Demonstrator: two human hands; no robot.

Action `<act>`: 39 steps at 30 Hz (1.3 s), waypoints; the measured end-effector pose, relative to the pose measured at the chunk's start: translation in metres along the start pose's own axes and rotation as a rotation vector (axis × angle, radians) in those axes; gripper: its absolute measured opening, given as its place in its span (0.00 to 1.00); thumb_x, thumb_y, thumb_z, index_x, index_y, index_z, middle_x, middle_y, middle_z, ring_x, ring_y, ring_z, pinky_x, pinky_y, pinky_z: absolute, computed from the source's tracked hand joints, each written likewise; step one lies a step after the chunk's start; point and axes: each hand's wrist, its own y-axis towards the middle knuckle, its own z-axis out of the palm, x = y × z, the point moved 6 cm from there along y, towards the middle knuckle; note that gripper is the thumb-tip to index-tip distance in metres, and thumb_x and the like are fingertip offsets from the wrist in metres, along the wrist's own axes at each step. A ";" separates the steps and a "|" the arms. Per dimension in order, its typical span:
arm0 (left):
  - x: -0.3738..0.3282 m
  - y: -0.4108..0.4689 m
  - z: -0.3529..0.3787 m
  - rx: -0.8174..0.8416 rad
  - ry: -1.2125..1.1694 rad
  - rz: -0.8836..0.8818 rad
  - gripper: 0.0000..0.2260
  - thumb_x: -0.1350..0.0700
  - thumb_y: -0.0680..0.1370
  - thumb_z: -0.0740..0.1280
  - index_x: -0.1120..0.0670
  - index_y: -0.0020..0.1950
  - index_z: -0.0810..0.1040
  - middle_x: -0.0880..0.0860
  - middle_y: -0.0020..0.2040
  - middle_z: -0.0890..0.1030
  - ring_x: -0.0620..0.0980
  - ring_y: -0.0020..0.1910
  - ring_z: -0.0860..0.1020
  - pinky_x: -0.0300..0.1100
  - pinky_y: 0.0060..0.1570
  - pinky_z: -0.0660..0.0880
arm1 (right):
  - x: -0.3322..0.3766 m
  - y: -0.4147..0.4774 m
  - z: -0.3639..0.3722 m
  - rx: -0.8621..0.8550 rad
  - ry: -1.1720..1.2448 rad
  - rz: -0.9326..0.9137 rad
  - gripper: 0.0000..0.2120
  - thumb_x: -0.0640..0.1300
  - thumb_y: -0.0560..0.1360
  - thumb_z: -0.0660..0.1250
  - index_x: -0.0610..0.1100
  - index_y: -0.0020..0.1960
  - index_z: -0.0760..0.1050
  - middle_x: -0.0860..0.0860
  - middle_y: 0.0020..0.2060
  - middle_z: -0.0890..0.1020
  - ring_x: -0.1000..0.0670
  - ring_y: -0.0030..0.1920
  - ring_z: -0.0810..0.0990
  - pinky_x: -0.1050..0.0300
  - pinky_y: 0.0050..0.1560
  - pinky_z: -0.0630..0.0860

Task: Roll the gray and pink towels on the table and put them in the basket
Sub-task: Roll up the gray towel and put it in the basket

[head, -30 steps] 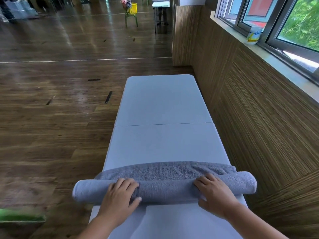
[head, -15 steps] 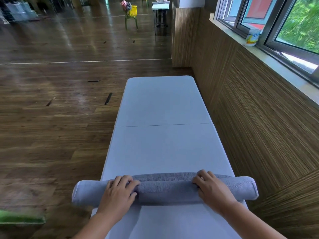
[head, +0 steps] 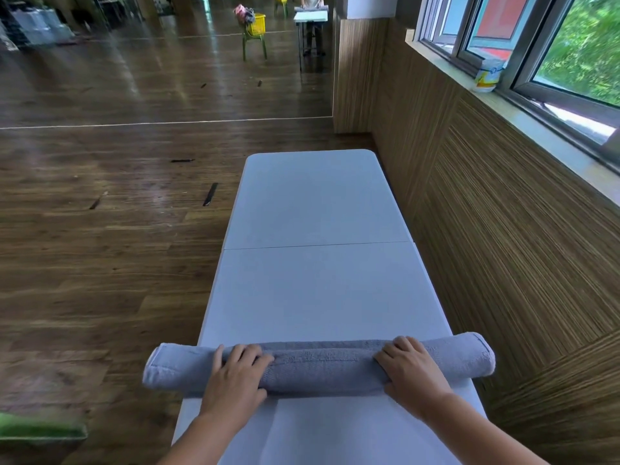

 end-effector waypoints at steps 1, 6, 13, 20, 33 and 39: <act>0.000 0.000 -0.002 -0.020 -0.001 0.012 0.21 0.46 0.59 0.74 0.41 0.52 0.81 0.41 0.50 0.77 0.47 0.51 0.76 0.57 0.60 0.69 | 0.000 0.001 -0.001 0.004 -0.002 -0.005 0.11 0.49 0.55 0.70 0.52 0.36 0.75 0.58 0.33 0.76 0.51 0.40 0.72 0.58 0.45 0.75; 0.006 0.004 0.001 -0.067 -0.045 0.019 0.20 0.44 0.66 0.64 0.39 0.58 0.78 0.37 0.55 0.77 0.43 0.57 0.74 0.60 0.66 0.70 | -0.011 0.002 -0.005 -0.032 0.020 0.079 0.08 0.51 0.64 0.63 0.52 0.40 0.78 0.57 0.34 0.78 0.49 0.41 0.73 0.53 0.53 0.71; -0.014 0.008 0.001 -0.173 -0.125 0.031 0.22 0.46 0.76 0.60 0.47 0.69 0.75 0.44 0.69 0.75 0.49 0.70 0.72 0.55 0.71 0.59 | -0.013 0.000 -0.005 -0.076 -0.029 0.166 0.30 0.57 0.66 0.63 0.44 0.64 0.76 0.49 0.55 0.79 0.43 0.57 0.77 0.39 0.66 0.68; -0.100 0.055 0.009 0.070 -0.121 0.133 0.30 0.48 0.72 0.67 0.46 0.75 0.65 0.43 0.72 0.70 0.46 0.74 0.66 0.56 0.77 0.46 | 0.063 0.053 0.014 0.049 -0.037 0.032 0.28 0.62 0.51 0.69 0.49 0.48 0.79 0.52 0.38 0.79 0.47 0.39 0.80 0.47 0.54 0.78; 0.116 0.020 -0.004 0.194 0.060 -0.198 0.37 0.30 0.65 0.67 0.35 0.73 0.65 0.36 0.65 0.73 0.44 0.67 0.71 0.49 0.66 0.66 | -0.111 0.005 0.000 0.133 -0.139 0.261 0.29 0.65 0.58 0.65 0.53 0.55 0.77 0.56 0.40 0.79 0.49 0.42 0.80 0.51 0.46 0.74; 0.081 0.053 -0.015 0.055 -0.235 -0.410 0.31 0.29 0.71 0.63 0.35 0.71 0.61 0.45 0.62 0.76 0.53 0.60 0.77 0.49 0.53 0.73 | -0.094 0.023 -0.013 0.181 0.001 0.464 0.20 0.64 0.70 0.61 0.53 0.54 0.64 0.54 0.45 0.76 0.48 0.46 0.80 0.53 0.35 0.69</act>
